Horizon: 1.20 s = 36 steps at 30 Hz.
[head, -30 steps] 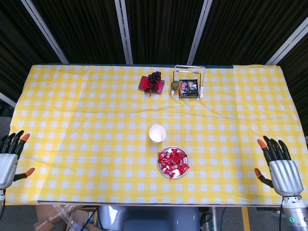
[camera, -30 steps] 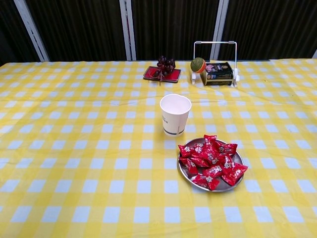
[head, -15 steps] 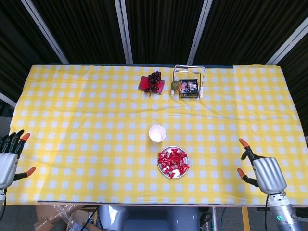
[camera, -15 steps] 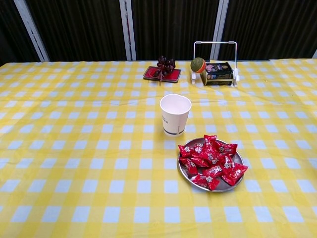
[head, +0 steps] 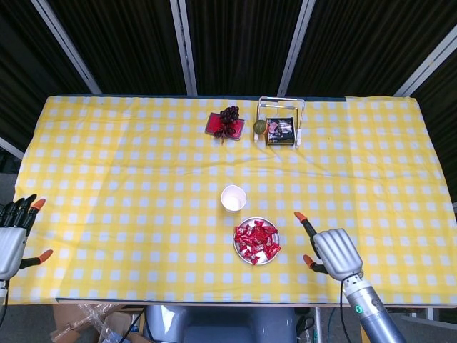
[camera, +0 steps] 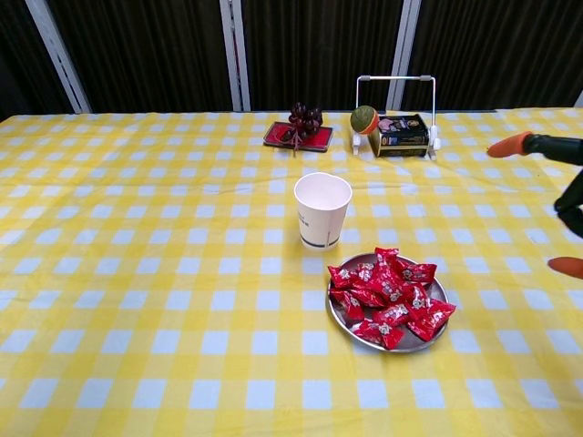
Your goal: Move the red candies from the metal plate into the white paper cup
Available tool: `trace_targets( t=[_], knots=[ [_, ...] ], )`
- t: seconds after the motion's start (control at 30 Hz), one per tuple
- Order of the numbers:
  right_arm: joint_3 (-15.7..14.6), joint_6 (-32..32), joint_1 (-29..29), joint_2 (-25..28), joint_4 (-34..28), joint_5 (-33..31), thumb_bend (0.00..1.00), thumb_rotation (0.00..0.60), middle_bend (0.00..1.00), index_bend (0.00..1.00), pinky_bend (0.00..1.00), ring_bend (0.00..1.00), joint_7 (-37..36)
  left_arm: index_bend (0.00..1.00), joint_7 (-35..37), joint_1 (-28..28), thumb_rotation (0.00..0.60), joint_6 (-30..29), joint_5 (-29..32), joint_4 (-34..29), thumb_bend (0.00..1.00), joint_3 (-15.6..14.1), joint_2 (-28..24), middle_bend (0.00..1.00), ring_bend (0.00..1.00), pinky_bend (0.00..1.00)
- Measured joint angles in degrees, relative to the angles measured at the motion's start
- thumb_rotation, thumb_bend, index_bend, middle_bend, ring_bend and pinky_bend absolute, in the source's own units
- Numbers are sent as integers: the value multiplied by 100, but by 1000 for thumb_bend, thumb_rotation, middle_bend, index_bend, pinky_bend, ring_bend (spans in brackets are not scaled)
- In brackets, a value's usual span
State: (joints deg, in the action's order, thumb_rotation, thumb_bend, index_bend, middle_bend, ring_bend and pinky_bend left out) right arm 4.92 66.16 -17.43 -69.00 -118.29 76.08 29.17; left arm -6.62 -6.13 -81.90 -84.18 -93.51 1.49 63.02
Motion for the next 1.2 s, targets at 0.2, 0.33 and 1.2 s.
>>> trace_targets(
  t=[0.2, 0.33, 1.2],
  knots=[
    [247, -208, -469, -732, -72, -1062, 346, 600, 785, 81, 952, 923, 696, 0, 89, -3, 600, 71, 81, -25, 0, 3, -65, 0, 0, 0],
    [358, -261, -759, -1198, 16, -1636, 345, 600, 785, 102, 952, 923, 952, 0, 111, -3, 600, 84, 108, -40, 0, 7, -96, 0, 0, 0],
    [363, -340, -1637, -2129, 883, -3005, 346, 600, 786, 122, 952, 924, 991, 0, 477, 11, 600, 125, 148, -87, 0, 13, -194, 0, 0, 0]
  ],
)
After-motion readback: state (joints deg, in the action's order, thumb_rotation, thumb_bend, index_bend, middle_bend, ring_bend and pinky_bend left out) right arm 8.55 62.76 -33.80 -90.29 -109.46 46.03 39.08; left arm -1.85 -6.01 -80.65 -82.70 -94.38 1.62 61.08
